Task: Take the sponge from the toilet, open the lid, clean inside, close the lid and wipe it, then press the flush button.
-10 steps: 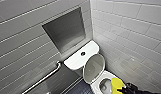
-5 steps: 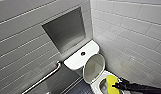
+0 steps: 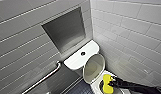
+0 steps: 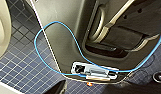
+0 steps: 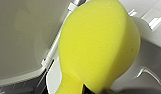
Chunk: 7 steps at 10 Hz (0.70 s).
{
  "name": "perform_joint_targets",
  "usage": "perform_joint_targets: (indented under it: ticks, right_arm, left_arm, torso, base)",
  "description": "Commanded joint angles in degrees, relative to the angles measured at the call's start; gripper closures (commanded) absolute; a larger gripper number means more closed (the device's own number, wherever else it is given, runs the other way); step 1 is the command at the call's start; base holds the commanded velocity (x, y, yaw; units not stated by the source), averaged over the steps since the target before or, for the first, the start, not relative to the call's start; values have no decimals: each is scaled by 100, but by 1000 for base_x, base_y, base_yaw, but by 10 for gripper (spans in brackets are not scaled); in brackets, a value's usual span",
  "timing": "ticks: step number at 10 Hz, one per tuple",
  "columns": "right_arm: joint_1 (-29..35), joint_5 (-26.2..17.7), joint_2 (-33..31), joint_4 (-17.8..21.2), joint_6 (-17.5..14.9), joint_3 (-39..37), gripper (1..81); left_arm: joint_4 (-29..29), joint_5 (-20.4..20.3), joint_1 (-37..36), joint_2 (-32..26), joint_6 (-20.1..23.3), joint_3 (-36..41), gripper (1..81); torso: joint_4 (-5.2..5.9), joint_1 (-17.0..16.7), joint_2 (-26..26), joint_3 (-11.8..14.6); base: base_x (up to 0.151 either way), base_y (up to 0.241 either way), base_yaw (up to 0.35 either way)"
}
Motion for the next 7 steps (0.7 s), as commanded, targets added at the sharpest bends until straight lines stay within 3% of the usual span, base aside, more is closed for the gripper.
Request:
perform_joint_targets:
  ticks: [1,4,7]
  right_arm:
    - [918,142,1100,149,486,-1797,811]
    - [1034,194,1082,158,757,-2034,811]
    - [604,449,520,184,943,-1709,811]
  left_arm:
    - [-23,513,116,-64,16,-36,10]
    - [-5,513,117,-47,16,-36,10]
    - [21,513,142,-21,16,-36,10]
  torso:
    - [0,0,0,0]
    - [0,0,2,0]
    - [-2,0,2,0]
  base:
    - [0,0,0]
    - [0,0,0]
    - [0,0,0]
